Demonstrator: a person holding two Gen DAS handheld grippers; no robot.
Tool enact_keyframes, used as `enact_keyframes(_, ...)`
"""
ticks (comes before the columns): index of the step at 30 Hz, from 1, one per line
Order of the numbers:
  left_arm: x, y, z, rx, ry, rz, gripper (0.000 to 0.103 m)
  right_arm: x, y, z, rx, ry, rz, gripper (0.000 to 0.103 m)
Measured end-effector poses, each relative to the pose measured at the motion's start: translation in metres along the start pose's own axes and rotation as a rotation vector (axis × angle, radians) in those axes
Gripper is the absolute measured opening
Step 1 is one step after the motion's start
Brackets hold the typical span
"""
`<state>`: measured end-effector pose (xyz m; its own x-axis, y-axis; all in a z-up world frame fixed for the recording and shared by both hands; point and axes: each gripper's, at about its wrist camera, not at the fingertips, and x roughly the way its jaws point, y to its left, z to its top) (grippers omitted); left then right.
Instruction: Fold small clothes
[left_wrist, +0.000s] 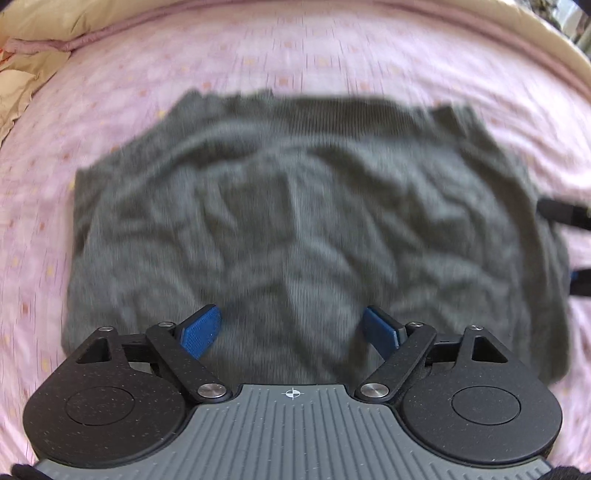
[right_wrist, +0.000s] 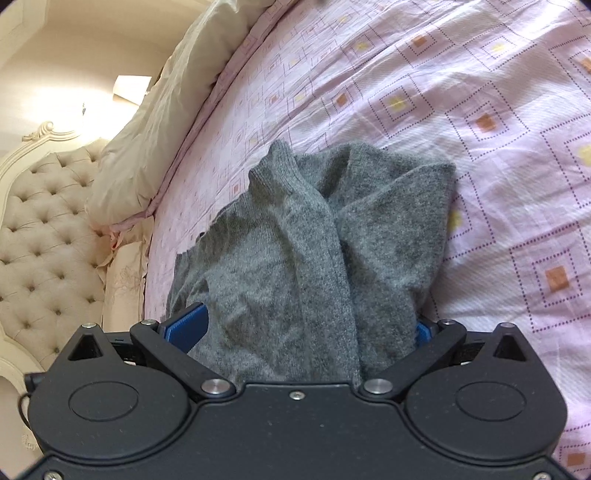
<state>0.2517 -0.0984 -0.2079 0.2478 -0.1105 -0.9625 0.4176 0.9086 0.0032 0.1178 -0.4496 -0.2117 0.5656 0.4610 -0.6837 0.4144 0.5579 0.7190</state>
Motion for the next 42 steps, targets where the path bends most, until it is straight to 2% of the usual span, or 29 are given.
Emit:
enact_keyframes(4,0.009,0.002,-0.012,-0.023,0.057,-0.011,0.086,-0.004,-0.007,-0.008,0.032,0.001,0.023,0.103)
enact_keyframes(9,0.005,0.006,-0.014,-0.025,0.048,-0.010,0.085,-0.007,-0.011,-0.012,0.041,-0.002,0.036,0.103)
enact_keyframes(13,-0.015,0.006,-0.020,-0.022,0.006,0.014,0.084,-0.006,-0.010,-0.009,0.018,0.016,0.037,0.103)
enact_keyframes(19,-0.050,0.006,-0.045,-0.022,-0.017,0.026,0.084,-0.006,-0.008,-0.013,-0.023,0.006,0.045,0.102)
enact_keyframes(21,-0.058,0.008,-0.053,-0.013,-0.018,0.032,0.084,-0.007,-0.006,-0.015,-0.041,0.001,0.029,0.099)
enact_keyframes(24,-0.065,0.011,-0.063,-0.017,-0.021,0.035,0.084,-0.009,-0.003,-0.018,-0.072,-0.004,-0.014,0.086)
enact_keyframes(26,-0.066,0.015,-0.067,-0.031,-0.020,0.029,0.084,-0.012,-0.003,-0.018,-0.068,-0.005,-0.038,0.072)
enact_keyframes(29,-0.064,0.025,-0.067,-0.047,-0.018,0.020,0.084,-0.014,-0.001,-0.019,-0.061,-0.007,-0.075,0.060)
enact_keyframes(32,-0.064,0.035,-0.069,-0.057,-0.017,0.005,0.084,-0.014,0.007,-0.020,-0.098,0.003,-0.145,0.046)
enact_keyframes(35,-0.063,0.045,-0.068,-0.053,-0.018,-0.016,0.084,-0.015,0.021,-0.020,-0.120,-0.001,-0.210,0.037)
enact_keyframes(42,-0.064,0.075,-0.063,-0.029,-0.026,-0.089,0.084,-0.016,0.079,-0.021,-0.193,-0.009,-0.299,0.033)
